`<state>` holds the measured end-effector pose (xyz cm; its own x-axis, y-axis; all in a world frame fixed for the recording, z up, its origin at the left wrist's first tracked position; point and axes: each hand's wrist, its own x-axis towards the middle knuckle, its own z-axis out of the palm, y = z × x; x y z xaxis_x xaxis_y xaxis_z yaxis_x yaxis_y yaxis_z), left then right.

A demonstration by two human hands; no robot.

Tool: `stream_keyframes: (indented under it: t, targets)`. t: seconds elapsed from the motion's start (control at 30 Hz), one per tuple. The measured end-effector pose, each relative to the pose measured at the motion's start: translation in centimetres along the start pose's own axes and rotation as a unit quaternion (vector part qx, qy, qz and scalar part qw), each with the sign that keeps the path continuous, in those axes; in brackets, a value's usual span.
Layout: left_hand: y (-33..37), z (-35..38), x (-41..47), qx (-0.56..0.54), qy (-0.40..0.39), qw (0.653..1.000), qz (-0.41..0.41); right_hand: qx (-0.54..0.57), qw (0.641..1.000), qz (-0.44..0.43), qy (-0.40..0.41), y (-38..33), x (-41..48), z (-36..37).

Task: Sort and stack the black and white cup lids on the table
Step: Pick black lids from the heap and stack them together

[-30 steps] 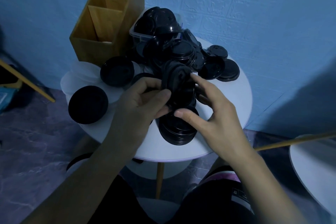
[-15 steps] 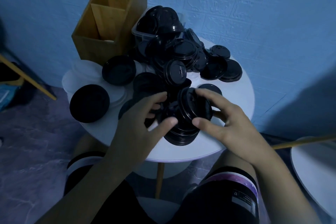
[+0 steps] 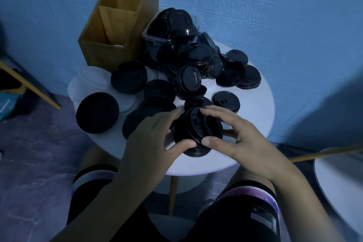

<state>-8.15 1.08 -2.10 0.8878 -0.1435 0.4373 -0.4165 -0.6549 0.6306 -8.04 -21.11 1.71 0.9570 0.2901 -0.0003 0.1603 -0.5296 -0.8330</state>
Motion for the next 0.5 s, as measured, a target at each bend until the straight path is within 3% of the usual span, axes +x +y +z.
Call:
stream_keyframes:
  t: [0.5]
  targets:
    - [0.71, -0.2, -0.3, -0.05, -0.077, 0.995, -0.049, 0.086, 0.996, 0.024, 0.013, 0.38, -0.73, -0.47]
